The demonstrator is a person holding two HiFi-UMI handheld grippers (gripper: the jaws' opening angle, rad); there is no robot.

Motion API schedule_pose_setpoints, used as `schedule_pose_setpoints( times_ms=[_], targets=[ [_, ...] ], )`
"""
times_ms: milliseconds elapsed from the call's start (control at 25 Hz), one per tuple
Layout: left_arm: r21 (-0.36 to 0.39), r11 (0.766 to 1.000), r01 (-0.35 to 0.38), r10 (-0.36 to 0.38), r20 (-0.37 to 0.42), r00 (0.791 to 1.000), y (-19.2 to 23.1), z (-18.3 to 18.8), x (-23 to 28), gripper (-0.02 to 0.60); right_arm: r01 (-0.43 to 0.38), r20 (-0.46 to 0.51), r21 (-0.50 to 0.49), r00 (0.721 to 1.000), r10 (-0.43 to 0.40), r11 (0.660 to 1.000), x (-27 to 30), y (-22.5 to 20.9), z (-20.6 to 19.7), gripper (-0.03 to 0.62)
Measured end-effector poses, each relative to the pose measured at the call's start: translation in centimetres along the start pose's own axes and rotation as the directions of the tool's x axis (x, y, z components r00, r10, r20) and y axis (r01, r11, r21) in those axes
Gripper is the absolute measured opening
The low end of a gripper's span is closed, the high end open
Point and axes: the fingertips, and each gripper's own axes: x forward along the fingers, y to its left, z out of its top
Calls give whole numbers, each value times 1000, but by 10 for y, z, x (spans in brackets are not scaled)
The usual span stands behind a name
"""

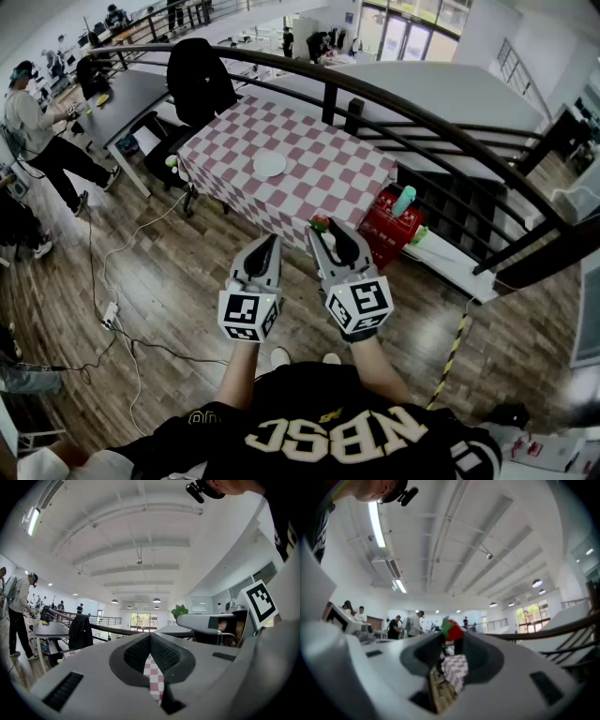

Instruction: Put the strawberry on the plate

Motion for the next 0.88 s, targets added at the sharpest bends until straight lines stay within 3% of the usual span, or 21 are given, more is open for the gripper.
schedule_pose_setpoints(
  times_ms=[280,480,880],
  targets=[
    [3,1000,-26,26,-2,1000,58,-3,-30,12,-2,-8,-27,1000,2,1000,33,41,-8,149],
    [-45,998,-36,36,6,999,91,-9,-49,12,8,-48,-41,999,-10,999,45,65,-24,149],
    [-86,996,-9,10,11,1000,115,-21,-24,12,3,-72,-65,997,-7,998,85,66,-35,149]
  ],
)
